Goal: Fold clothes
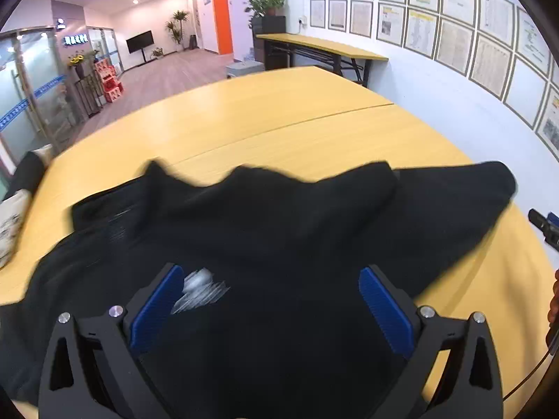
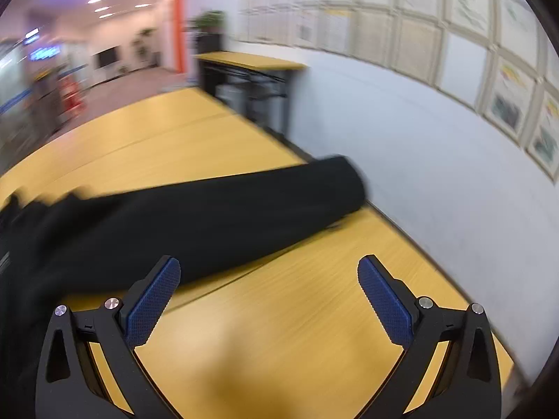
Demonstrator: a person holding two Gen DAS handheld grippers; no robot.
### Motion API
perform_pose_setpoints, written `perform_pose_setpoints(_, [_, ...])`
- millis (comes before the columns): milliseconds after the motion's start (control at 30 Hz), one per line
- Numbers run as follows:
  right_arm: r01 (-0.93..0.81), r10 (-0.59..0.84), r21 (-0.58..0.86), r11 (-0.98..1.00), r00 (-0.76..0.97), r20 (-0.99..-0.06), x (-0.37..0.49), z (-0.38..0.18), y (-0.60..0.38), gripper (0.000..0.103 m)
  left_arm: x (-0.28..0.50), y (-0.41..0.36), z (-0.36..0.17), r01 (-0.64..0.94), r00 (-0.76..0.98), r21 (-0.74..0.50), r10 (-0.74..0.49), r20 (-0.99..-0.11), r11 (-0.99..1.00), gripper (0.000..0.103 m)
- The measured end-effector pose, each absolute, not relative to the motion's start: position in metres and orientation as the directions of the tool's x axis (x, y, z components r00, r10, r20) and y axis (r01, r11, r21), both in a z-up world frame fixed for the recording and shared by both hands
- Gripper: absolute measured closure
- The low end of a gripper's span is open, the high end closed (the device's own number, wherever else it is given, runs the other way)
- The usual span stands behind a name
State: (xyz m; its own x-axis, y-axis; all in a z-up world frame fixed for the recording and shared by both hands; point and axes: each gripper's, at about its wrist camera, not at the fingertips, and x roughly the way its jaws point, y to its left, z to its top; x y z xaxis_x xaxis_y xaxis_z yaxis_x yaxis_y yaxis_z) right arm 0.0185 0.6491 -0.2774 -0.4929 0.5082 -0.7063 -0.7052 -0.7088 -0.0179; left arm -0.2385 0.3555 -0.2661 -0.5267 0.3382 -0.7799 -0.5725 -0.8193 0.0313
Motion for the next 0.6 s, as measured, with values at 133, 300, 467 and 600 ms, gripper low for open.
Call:
perform_pose_setpoints(133, [-0.764,0.493,0.029,-0.645,-0.444,-0.749,-0.001,-0.307,0.731,0.000,-0.260,0.421,-0.293,-0.625,-0.512,0.062,0.348,-0.786,-0.778,0.000])
perform_pose_setpoints(300, [-0.792,0.447,0.093,-0.603,-0.432,-0.783,-0.022,-0.329,0.791,0.022,-0.263,0.460,-0.320,-0.661,-0.490,0.092,0.336,-0.804,-0.745,0.000])
perform_pose_setpoints(467, [-0.801,0.416,0.150,-0.579,-0.449,-0.791,-0.032,-0.340,0.814,0.076,-0.253,0.484,-0.337,-0.699,-0.483,0.137,0.323,-0.814,-0.701,0.000])
perform_pose_setpoints(600, [-0.775,0.387,0.323,-0.543,-0.573,-0.723,-0.001,-0.330,0.816,0.092,-0.250,0.489,-0.339,-0.707,-0.478,0.128,0.336,-0.811,-0.696,0.000])
